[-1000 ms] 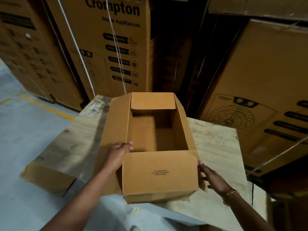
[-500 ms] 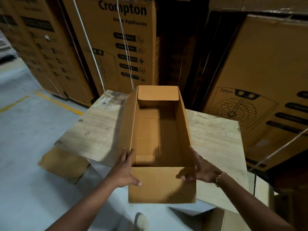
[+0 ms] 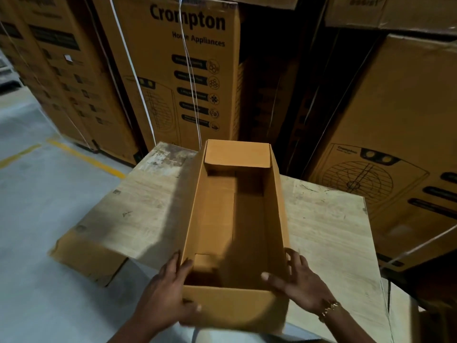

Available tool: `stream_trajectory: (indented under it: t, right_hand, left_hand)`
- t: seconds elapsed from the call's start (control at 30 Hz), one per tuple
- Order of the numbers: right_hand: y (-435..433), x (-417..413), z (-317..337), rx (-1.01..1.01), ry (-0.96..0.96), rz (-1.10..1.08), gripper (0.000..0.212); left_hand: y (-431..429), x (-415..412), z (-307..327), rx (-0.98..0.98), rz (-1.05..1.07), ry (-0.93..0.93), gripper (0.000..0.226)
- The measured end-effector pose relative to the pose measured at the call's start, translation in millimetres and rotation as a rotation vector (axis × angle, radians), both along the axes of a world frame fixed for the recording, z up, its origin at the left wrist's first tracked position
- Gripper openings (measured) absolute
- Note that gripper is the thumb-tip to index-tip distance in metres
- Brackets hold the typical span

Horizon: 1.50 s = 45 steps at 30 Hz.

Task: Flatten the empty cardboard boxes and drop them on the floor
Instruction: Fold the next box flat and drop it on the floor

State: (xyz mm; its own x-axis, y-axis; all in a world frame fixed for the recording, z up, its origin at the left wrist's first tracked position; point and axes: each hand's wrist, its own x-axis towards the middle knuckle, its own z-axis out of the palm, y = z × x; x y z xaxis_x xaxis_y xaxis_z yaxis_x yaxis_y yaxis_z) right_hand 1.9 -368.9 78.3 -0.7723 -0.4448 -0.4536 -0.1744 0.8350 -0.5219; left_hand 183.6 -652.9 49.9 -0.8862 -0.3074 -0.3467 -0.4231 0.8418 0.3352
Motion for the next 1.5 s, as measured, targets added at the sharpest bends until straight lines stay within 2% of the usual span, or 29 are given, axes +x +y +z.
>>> stream_trajectory:
  t: [0.03, 0.13, 0.23, 0.37, 0.47, 0.57, 0.67, 0.73, 0.83, 0.93, 1.03, 1.1, 1.17, 1.23, 1.27, 1.37, 1.5]
  right_hand:
    - [-1.6, -8.2, 0.6, -0.003, 0.001, -0.018, 0.118]
    - [-14.3, -42.1, 0.9, 0.009, 0.059, 0.003, 0.107]
    - [-39.5, -83.6, -3.5, 0.026, 0.134, 0.012, 0.095]
    - [-85.3, -151.7, -17.6, 0.066, 0.188, -0.069, 0.096]
    - [-118.6, -203.7, -22.8, 0.095, 0.196, -0.138, 0.1]
    - [-147.8, -250.4, -24.5, 0.122, 0.214, -0.166, 0.098]
    - [-169.3, -286.1, -22.8, 0.139, 0.225, -0.167, 0.088]
    - [-177.3, -297.0, -14.5, 0.092, 0.261, -0.201, 0.075]
    - [-187.5, -306.8, 5.7, -0.106, 0.432, -0.324, 0.057]
    - [-204.6, -332.1, 20.7, -0.337, 0.53, -0.438, 0.062]
    - [-229.2, -367.5, 20.2, -0.442, 0.495, -0.342, 0.069]
    - [-243.1, -390.7, 9.2, -0.32, 0.465, -0.239, 0.073]
    - [-250.3, -408.9, -7.2, -0.066, 0.426, -0.109, 0.073]
    - [-251.7, -416.4, -21.5, 0.174, 0.393, 0.022, 0.065]
    - [-251.2, -417.1, -27.2, 0.227, 0.404, 0.056, 0.058]
    - [-248.4, -416.8, -38.0, 0.158, 0.459, 0.021, 0.041]
    - [-247.1, -416.8, -40.3, 0.114, 0.445, 0.001, 0.042]
  left_hand:
    - [-2.6, -0.5, 2.8, 0.017, -0.017, -0.018, 0.127]
    - [-15.3, -14.8, 9.0, 0.076, 0.003, 0.004, 0.114]
    - [-41.4, -60.5, 10.7, 0.009, 0.033, 0.019, 0.113]
    - [-79.5, -164.2, 4.9, 0.017, 0.144, 0.018, 0.111]
    - [-93.8, -225.8, 2.1, 0.066, 0.264, 0.028, 0.098]
    - [-94.7, -246.8, 0.1, 0.024, 0.312, 0.088, 0.08]
    - [-100.4, -244.0, -8.9, 0.02, 0.327, 0.126, 0.082]
    - [-106.4, -241.6, -13.4, 0.069, 0.329, 0.139, 0.086]
    - [-110.1, -240.8, -14.0, 0.124, 0.32, 0.171, 0.086]
    - [-106.5, -242.0, -15.3, 0.18, 0.313, 0.238, 0.084]
    - [-104.2, -245.6, -16.9, 0.19, 0.328, 0.239, 0.082]
    - [-103.6, -247.5, -19.3, 0.198, 0.333, 0.242, 0.084]
    - [-105.6, -248.7, -18.5, 0.217, 0.349, 0.247, 0.084]
    - [-109.8, -250.1, -18.5, 0.225, 0.365, 0.244, 0.084]
    - [-111.2, -250.5, -18.9, 0.232, 0.366, 0.243, 0.084]
    - [-111.5, -251.7, -20.0, 0.259, 0.366, 0.25, 0.084]
    - [-105.8, -255.2, -23.2, 0.269, 0.355, 0.262, 0.083]
